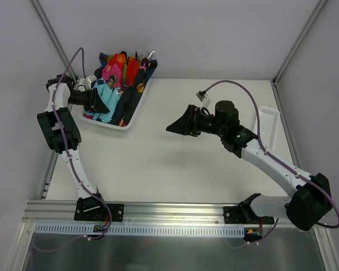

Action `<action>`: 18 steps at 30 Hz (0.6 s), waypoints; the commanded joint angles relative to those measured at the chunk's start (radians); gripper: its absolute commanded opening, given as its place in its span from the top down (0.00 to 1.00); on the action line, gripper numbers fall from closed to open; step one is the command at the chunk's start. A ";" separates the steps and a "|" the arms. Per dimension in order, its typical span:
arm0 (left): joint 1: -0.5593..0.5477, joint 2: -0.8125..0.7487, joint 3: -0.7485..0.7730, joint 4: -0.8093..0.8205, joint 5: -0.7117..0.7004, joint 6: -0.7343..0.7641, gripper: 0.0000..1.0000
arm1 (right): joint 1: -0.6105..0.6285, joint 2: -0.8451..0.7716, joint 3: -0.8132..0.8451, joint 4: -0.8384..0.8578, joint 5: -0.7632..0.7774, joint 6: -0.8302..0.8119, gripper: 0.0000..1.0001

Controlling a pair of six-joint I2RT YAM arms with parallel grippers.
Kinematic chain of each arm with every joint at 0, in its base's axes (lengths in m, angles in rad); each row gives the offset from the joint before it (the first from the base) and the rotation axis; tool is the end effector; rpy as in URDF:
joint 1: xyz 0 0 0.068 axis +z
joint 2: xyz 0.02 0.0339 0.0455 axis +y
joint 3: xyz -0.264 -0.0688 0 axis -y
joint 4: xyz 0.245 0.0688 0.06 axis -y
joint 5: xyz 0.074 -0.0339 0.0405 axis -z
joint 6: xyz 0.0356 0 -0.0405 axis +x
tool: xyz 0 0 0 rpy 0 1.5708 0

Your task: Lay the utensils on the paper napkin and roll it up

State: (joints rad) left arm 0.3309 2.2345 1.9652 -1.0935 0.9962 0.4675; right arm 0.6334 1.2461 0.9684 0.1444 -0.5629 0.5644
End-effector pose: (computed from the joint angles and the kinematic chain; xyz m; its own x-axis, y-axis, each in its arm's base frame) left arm 0.4391 0.1193 0.2228 -0.8318 -0.0268 -0.5545 0.4057 0.6524 -0.6401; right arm 0.2233 0.1876 0.3404 -0.5863 0.1307 -0.7995 -0.7258 0.3535 0.5901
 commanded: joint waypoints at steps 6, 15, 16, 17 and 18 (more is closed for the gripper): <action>0.003 -0.217 0.082 0.070 -0.010 -0.007 0.66 | -0.030 -0.068 0.001 0.000 -0.003 -0.027 0.20; -0.024 -0.418 0.080 0.076 -0.007 -0.052 0.59 | -0.130 -0.163 0.061 -0.319 0.066 -0.240 0.19; -0.047 -0.436 0.066 0.078 -0.008 -0.047 0.58 | -0.135 -0.177 0.075 -0.392 0.080 -0.270 0.19; -0.061 -0.475 0.034 0.080 -0.025 -0.046 0.55 | -0.138 -0.181 0.087 -0.431 0.118 -0.297 0.19; -0.076 -0.492 0.017 0.084 -0.036 -0.044 0.46 | -0.147 -0.186 0.113 -0.466 0.136 -0.346 0.19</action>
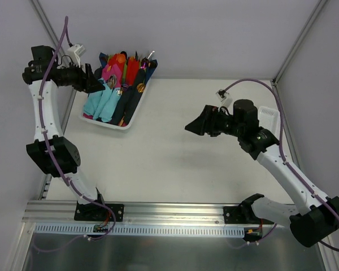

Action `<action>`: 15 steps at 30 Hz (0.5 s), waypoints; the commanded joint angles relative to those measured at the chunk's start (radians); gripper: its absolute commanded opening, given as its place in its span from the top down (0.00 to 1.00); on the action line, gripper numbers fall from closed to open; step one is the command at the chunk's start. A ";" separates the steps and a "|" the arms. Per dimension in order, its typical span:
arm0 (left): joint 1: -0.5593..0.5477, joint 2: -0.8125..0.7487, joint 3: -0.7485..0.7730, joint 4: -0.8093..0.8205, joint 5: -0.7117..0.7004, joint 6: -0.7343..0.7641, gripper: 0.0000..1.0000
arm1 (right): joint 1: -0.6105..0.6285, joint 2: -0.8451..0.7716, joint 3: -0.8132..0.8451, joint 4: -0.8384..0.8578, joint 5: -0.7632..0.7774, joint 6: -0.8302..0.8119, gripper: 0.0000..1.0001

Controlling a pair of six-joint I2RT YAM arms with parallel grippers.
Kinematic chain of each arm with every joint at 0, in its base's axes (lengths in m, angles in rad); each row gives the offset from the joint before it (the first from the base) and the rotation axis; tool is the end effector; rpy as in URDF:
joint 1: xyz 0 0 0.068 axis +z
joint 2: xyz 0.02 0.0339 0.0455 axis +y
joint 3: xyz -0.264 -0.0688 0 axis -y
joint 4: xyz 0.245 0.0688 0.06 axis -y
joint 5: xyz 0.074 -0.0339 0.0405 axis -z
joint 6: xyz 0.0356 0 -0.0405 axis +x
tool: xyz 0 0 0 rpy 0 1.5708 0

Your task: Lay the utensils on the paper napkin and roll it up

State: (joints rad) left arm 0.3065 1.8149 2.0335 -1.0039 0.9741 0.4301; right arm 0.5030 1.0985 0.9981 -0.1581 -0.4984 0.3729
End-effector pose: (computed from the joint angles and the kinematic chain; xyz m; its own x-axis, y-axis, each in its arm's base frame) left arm 0.3678 0.0855 0.4149 -0.4508 0.1031 -0.8866 0.6339 0.7363 -0.2367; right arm 0.2121 0.1361 0.3568 -0.5103 0.0844 -0.8558 -0.6898 0.5541 0.4660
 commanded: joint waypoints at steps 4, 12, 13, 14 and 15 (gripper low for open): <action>-0.174 -0.178 -0.172 0.042 -0.107 -0.007 0.01 | -0.037 -0.060 0.119 -0.297 0.194 -0.230 0.17; -0.489 -0.425 -0.595 0.322 -0.314 -0.178 0.01 | -0.057 -0.117 0.033 -0.356 0.385 -0.253 0.01; -0.557 -0.442 -0.630 0.350 -0.339 -0.192 0.01 | -0.058 -0.114 0.024 -0.357 0.391 -0.255 0.01; -0.595 -0.460 -0.665 0.373 -0.409 -0.215 0.01 | -0.060 -0.112 0.013 -0.356 0.397 -0.255 0.01; -0.630 -0.462 -0.709 0.395 -0.434 -0.221 0.01 | -0.061 -0.101 -0.007 -0.356 0.399 -0.255 0.01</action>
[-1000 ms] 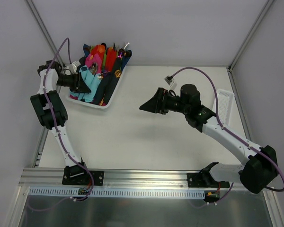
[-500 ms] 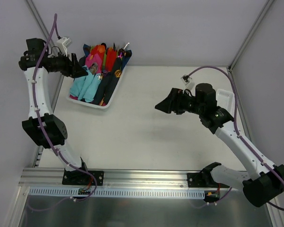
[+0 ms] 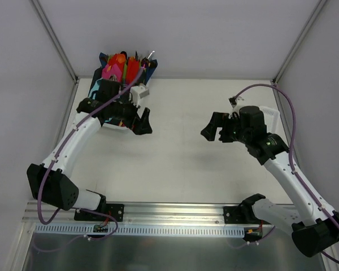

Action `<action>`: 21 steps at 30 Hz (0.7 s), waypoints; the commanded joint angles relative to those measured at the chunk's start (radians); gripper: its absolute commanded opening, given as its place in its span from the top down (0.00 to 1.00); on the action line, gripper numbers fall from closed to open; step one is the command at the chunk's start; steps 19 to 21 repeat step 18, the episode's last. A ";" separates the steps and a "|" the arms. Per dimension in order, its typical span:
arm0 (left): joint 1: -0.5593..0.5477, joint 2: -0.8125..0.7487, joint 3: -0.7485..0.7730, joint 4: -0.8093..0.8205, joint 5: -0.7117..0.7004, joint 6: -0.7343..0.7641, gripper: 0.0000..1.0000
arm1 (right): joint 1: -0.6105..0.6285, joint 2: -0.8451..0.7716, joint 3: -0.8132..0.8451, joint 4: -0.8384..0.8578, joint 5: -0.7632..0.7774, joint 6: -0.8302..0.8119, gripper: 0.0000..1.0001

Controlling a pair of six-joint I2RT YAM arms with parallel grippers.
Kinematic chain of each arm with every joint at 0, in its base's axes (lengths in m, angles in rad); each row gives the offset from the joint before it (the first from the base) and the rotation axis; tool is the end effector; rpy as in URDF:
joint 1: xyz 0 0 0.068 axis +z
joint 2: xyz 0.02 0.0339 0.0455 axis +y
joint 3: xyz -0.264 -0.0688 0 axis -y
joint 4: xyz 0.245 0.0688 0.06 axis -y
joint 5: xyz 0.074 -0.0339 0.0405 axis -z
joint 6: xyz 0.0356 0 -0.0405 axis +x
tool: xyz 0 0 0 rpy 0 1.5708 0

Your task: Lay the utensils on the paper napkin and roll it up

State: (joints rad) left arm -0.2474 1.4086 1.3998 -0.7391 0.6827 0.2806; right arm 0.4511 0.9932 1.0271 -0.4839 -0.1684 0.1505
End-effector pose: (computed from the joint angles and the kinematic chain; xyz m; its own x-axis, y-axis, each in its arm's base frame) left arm 0.2828 -0.0946 0.3628 -0.4568 0.3370 -0.8233 0.7961 0.5679 -0.2093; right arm 0.1926 0.0999 0.3555 -0.4718 -0.0643 -0.8793 -0.5005 0.8406 0.2071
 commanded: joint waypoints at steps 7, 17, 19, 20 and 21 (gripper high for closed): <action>-0.151 -0.019 -0.196 0.202 -0.235 -0.159 0.01 | -0.011 0.068 -0.119 0.005 0.050 -0.051 0.01; -0.145 0.041 -0.193 0.216 -0.252 -0.173 0.01 | -0.009 0.122 -0.136 0.042 0.026 -0.098 0.01; -0.141 0.044 -0.177 0.215 -0.242 -0.179 0.01 | -0.009 0.124 -0.127 0.041 0.030 -0.100 0.01; -0.141 0.044 -0.177 0.215 -0.242 -0.179 0.01 | -0.009 0.124 -0.127 0.041 0.030 -0.100 0.01; -0.141 0.044 -0.177 0.215 -0.242 -0.179 0.01 | -0.009 0.124 -0.127 0.041 0.030 -0.100 0.01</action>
